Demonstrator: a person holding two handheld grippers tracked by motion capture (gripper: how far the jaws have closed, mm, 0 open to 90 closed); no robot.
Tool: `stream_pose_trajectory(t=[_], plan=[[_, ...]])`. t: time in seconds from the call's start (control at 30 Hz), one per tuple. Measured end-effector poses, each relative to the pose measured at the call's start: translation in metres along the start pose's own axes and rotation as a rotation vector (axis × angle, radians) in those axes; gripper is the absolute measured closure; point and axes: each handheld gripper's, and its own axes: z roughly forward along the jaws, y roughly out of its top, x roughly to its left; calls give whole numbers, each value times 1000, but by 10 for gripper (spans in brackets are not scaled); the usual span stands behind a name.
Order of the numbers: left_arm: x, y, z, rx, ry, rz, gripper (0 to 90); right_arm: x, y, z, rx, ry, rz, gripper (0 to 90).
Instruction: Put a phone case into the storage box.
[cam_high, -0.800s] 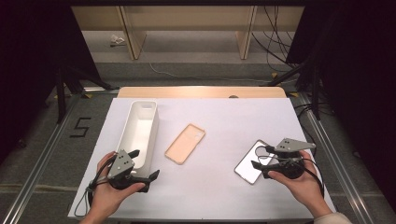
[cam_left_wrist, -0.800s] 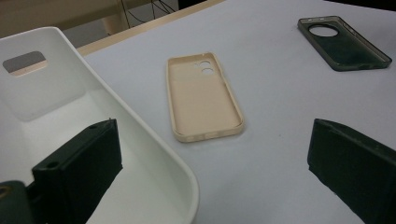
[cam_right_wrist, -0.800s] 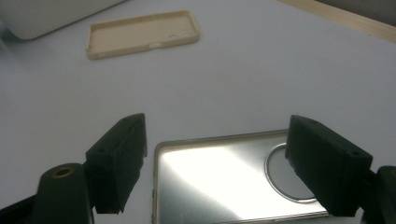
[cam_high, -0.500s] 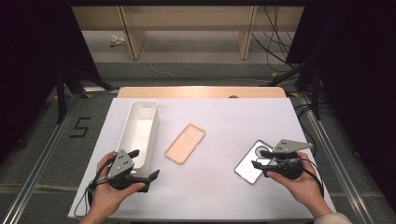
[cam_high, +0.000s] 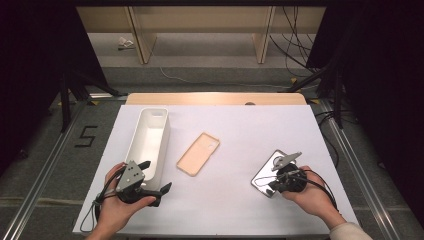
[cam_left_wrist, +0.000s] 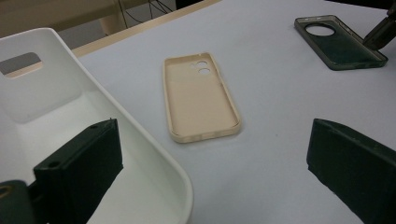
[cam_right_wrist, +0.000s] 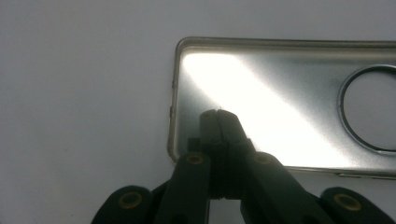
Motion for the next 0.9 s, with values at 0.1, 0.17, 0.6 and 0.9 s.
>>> stream_pose_trajectory(t=[0.1,0.17,0.6,0.9], plan=[[0,0,0,-1,0,0,30,0,0,4,42,5,-6,900],[1,0,0,-1,0,-2,30,0,0,4,47,8,-6,900],[0,-1,-1,-1,-4,-8,31,-6,-8,-1,117,-2,-21,900],[0,-1,0,0,-5,-9,31,-19,-15,-7,150,-62,-25,900]])
